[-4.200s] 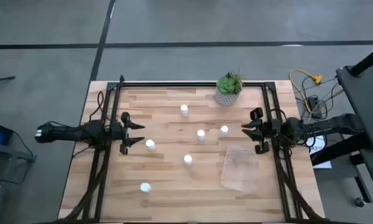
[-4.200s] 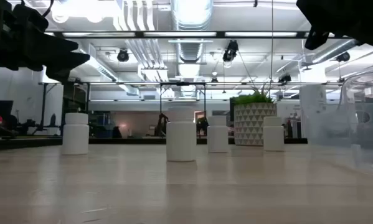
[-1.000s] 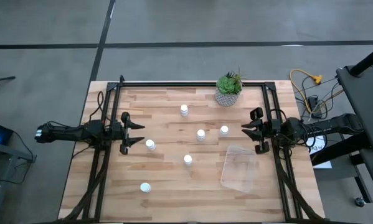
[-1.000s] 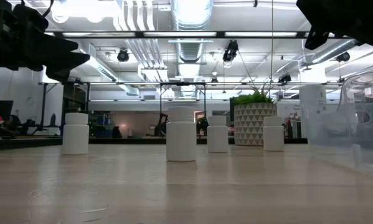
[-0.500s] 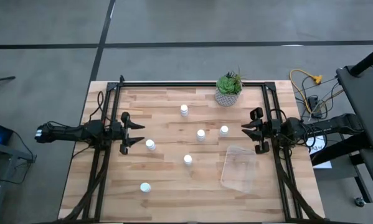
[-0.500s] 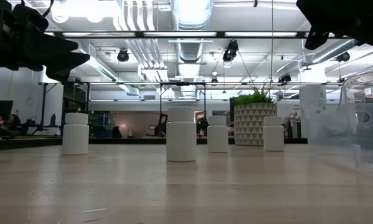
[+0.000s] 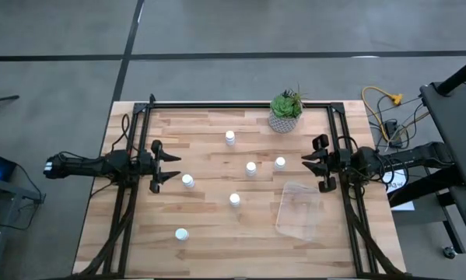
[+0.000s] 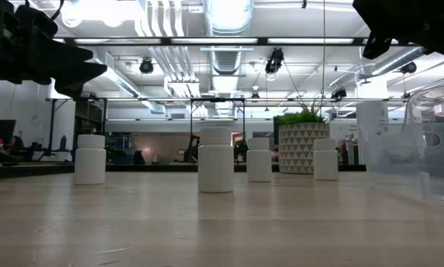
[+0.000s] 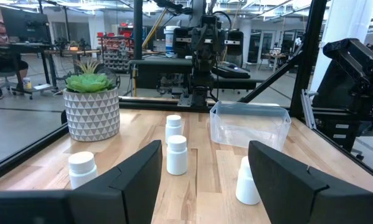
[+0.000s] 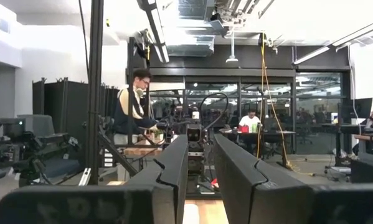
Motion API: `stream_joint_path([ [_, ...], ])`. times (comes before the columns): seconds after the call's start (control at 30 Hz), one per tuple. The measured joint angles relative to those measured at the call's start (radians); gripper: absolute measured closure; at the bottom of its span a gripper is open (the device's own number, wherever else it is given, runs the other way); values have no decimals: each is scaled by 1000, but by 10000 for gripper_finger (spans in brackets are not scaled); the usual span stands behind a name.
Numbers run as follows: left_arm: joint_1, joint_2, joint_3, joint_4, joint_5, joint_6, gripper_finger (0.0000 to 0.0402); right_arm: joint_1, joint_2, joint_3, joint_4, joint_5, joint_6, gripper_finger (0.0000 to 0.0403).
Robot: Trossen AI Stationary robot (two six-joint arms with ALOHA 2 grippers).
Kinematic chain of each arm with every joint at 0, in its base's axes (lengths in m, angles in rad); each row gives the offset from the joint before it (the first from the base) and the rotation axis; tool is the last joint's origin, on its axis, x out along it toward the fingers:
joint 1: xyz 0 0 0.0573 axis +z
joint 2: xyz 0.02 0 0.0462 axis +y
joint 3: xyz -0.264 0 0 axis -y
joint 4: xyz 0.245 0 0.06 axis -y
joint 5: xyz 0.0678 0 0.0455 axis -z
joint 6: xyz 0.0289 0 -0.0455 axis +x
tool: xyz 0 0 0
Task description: Pick and place pill bottles into a basket
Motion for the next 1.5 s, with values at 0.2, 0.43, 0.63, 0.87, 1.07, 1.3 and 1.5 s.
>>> stream_joint_path([
  [0.2, 0, 0, 0, 0, 0, 0, 180, 0, 0, 0, 0, 0, -10, 335],
  [0.43, 0, 0, 0, 0, 0, 0, 180, 0, 0, 0, 0, 0, -13, 335],
  [0.63, 0, 0, 0, 0, 0, 0, 180, 0, -1, 0, 0, 0, -3, 335],
  [0.87, 0, 0, 0, 0, 0, 0, 180, 0, -1, 0, 0, 0, -7, 335],
  [1.07, 0, 0, 0, 0, 0, 0, 180, 0, -1, 0, 1, 0, -6, 335],
  [1.3, 0, 0, 0, 0, 0, 0, 180, 0, -2, 0, 3, -1, 196, 335],
  [1.5, 0, 0, 0, 0, 0, 0, 180, 0, -2, 0, 3, -2, 398, 335],
])
